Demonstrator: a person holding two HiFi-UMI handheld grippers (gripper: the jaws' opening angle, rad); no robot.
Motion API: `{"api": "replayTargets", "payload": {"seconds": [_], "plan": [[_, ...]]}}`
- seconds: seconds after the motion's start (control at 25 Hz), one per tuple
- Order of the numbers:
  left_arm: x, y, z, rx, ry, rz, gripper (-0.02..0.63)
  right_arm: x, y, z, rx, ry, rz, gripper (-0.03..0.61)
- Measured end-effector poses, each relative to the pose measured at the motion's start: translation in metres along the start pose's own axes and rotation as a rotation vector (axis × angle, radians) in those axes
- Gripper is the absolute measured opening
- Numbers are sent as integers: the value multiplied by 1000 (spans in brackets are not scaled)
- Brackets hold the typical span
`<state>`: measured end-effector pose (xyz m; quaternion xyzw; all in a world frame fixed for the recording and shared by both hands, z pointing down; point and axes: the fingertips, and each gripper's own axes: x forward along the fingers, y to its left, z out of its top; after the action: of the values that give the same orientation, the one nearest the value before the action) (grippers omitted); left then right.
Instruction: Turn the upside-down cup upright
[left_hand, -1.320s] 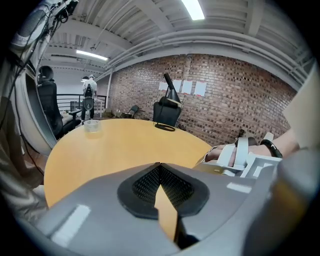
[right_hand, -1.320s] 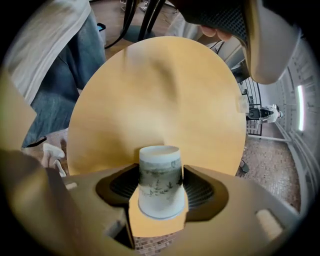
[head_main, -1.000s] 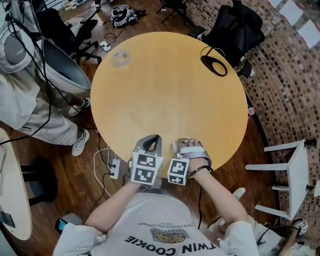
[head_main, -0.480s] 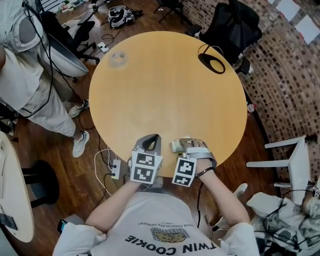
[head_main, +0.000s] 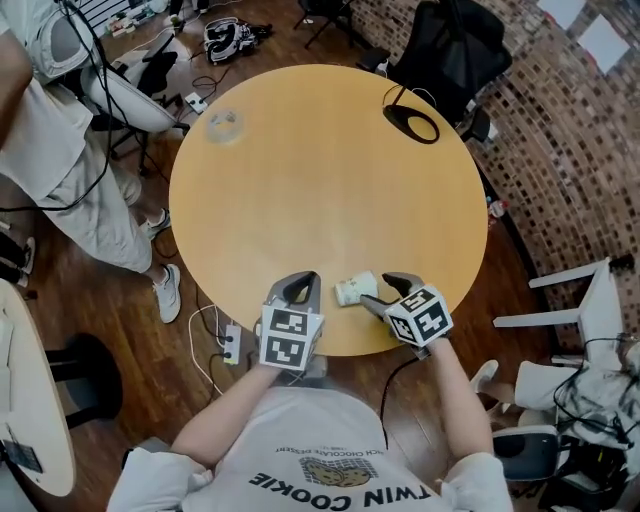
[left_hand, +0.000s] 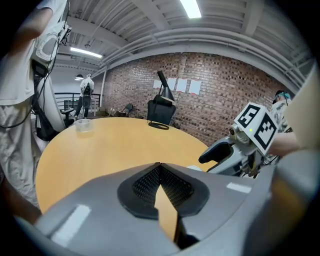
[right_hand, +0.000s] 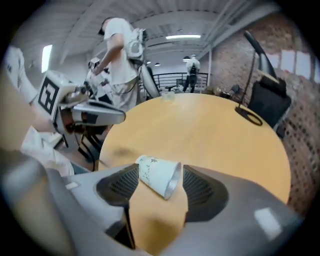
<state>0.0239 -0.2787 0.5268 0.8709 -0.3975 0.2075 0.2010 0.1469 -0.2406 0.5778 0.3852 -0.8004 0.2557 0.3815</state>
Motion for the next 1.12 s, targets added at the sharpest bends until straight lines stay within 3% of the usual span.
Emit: {"api": "replayTargets", "payload": {"seconds": [0.2, 0.28, 0.48, 0.64, 0.76, 0.92, 1.0, 1.12], "plan": [[3, -5, -4, 3, 7, -5, 3, 7, -11, -10, 415, -124, 268, 278], [4, -6, -5, 3, 9, -4, 3, 8, -13, -8, 525, -177, 356, 264], [3, -5, -3, 8, 10, 2, 3, 17, -18, -12, 613, -184, 399, 139], [0, 0, -4, 4, 9, 14, 3, 14, -12, -5, 681, -241, 494, 43], [-1, -2, -7, 0, 10, 14, 3, 8, -1, 0, 672, -271, 567, 22], [0, -6, -1, 5, 5, 9, 3, -3, 8, 17, 582, -264, 559, 20], [0, -8, 2, 8, 4, 6, 3, -11, 12, 26, 495, -239, 516, 20], [-2, -10, 8, 11, 8, 5, 3, -18, 18, 35, 247, -151, 377, 20]]}}
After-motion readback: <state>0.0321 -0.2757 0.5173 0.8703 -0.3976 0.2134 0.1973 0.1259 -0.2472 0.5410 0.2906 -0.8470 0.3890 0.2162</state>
